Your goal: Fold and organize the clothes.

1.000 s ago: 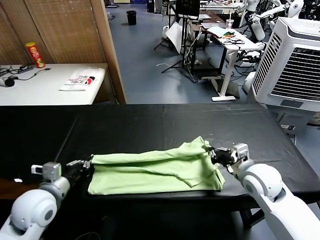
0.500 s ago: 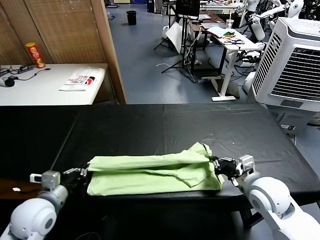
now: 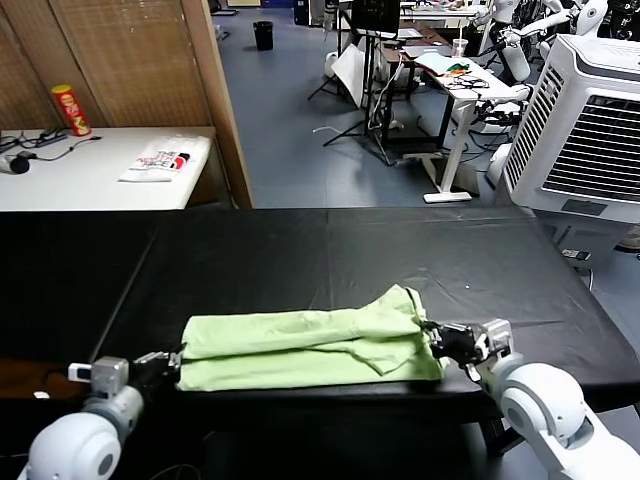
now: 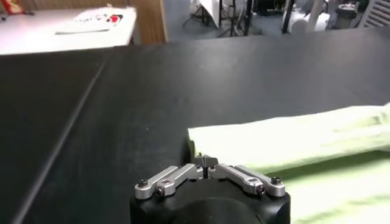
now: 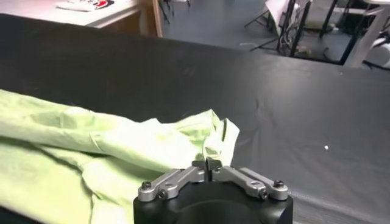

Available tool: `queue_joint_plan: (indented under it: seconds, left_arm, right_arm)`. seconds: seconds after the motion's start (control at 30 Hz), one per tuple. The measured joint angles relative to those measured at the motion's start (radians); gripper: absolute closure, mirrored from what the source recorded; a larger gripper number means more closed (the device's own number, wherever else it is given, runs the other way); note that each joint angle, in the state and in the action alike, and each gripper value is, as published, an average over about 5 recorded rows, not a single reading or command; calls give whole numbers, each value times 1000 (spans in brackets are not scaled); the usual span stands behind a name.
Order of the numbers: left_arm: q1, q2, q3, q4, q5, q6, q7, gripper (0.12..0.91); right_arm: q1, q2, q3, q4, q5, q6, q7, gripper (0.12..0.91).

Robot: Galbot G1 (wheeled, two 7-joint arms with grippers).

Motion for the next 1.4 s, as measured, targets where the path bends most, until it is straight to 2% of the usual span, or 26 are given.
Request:
queue_joint_plan:
  seconds: [0.13,0.23,0.3,0.37,0.47,0.77,1.1,1.2,1.4]
  left_arm:
    - [-2,-14,-12,-28,-10,4,-3,595]
    - [-23,-23,-19,-27,-36,1,-14,428]
    - [-48,-28,-16,-14,-51,-3,-23,324]
    - [-77,-33,-6,6,-59,-8,-26,261]
    - [-120,-44,13,41,-65,-16,-26,236]
    - [-191,-72,53,144,-78,-22,-22,232]
    - [-235,-80,61,230,-114,-12,-21,235]
    - [-238,-81,61,242,-124,-10,-21,312]
    - [-244,-83,62,254,-139,-12,-20,663]
  right_arm:
    - [15,2,21,1,20,0,4,342]
    - [46,20,17,-23,22,0,25,249]
    - [76,39,6,-48,16,0,38,234]
    - [109,61,-10,-77,6,0,44,229]
    - [159,99,-38,-123,-8,0,46,227]
    - [256,184,-108,-237,-16,0,51,236]
    - [320,244,-161,-333,-41,0,63,382]
    - [332,260,-171,-357,-49,0,62,470]
    - [338,277,-175,-376,-61,0,61,727]
